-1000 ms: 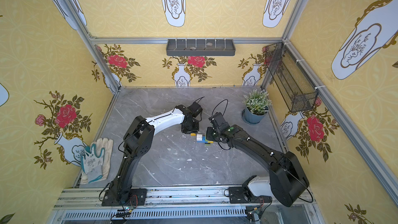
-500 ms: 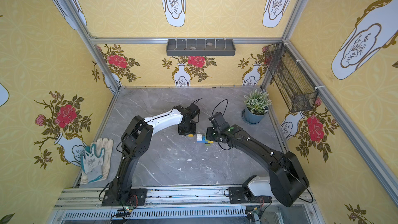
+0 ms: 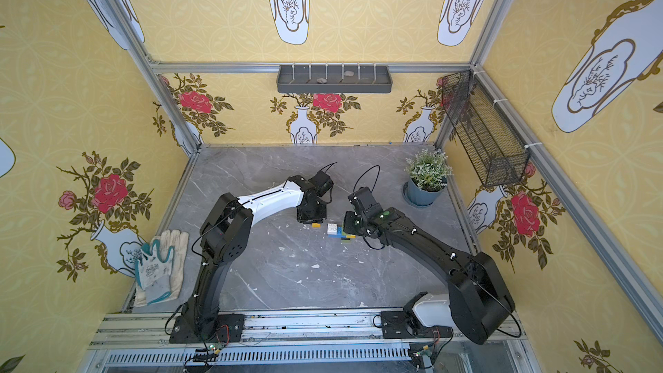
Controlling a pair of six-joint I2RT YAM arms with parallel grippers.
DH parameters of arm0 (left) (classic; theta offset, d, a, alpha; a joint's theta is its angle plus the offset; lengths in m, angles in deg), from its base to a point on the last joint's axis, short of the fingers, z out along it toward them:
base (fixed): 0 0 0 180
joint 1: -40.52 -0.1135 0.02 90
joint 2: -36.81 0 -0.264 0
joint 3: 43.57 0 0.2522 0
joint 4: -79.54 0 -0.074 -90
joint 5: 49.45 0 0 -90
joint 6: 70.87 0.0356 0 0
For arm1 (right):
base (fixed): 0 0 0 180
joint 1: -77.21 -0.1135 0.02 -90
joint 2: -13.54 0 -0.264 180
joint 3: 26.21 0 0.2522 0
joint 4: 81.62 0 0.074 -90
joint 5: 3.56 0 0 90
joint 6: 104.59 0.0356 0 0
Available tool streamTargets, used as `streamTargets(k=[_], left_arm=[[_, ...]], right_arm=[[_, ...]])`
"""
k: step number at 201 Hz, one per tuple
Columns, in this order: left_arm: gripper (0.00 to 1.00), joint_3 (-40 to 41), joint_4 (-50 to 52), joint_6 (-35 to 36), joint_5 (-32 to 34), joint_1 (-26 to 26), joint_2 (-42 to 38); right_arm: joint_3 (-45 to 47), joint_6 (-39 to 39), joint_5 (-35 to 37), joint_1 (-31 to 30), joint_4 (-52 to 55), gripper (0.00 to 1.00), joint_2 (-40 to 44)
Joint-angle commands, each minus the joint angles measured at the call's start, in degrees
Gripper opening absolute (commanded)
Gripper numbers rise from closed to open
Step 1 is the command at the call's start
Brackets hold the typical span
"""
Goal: Assemble the number 4 with lego
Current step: Pick up the lego brick from the center of the board, then assemble the lego brick with the lego brick.
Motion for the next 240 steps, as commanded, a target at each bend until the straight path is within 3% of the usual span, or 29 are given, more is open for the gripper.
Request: streamTargets(k=[1, 52, 88, 137, 240], left_arm=[[0.24, -0.08, 0.67, 0.46, -0.13, -0.04, 0.02], [0.19, -0.74, 4.36, 1.08, 1.96, 0.56, -7.62], [0.14, -3.59, 6.29, 0.92, -0.19, 2.46, -10.87], [0.13, -5.28, 6.93, -0.75, -1.05, 6.22, -9.81], [0.09, -5.43, 6.71, -0.07, -2.51, 8.44, -8.1]], right_arm=[[1.4, -1.22, 1.18, -0.07, 14.87, 0.22, -1.54], [1.25, -1.27, 1.27, -0.17, 14.87, 0.22, -1.95], [1.35, -1.2, 1.45, -0.14, 14.95, 0.22, -1.84], [1.35, -1.06, 1.46, -0.12, 14.96, 0.22, -1.62], [1.47, -1.14, 1.43, -0.11, 14.81, 0.22, -1.42]])
